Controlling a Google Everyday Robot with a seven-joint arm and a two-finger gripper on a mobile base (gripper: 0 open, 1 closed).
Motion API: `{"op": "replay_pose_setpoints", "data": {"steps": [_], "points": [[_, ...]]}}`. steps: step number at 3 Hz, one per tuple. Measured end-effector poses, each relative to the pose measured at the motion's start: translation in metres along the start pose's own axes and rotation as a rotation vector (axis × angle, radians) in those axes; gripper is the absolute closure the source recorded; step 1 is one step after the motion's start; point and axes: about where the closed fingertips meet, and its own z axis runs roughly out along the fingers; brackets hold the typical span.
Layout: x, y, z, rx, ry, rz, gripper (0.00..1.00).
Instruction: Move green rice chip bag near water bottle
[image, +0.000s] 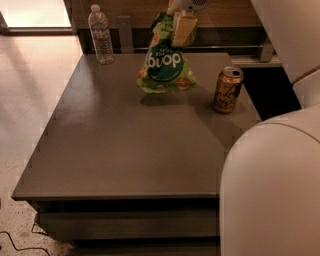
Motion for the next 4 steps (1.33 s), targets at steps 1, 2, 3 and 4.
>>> {"op": "replay_pose_setpoints", "data": {"steps": [1,2,3,4], "points": [[0.004,-0.026,0.016,0.044,0.004,-0.008,1.0],[-0.012,-0.053,0.035,0.121,-0.106,0.002,1.0],[-0.032,-0.072,0.06,0.183,-0.245,0.042,1.0],[-0.037,-0.08,0.093,0.193,-0.287,0.091,1.0]]}}
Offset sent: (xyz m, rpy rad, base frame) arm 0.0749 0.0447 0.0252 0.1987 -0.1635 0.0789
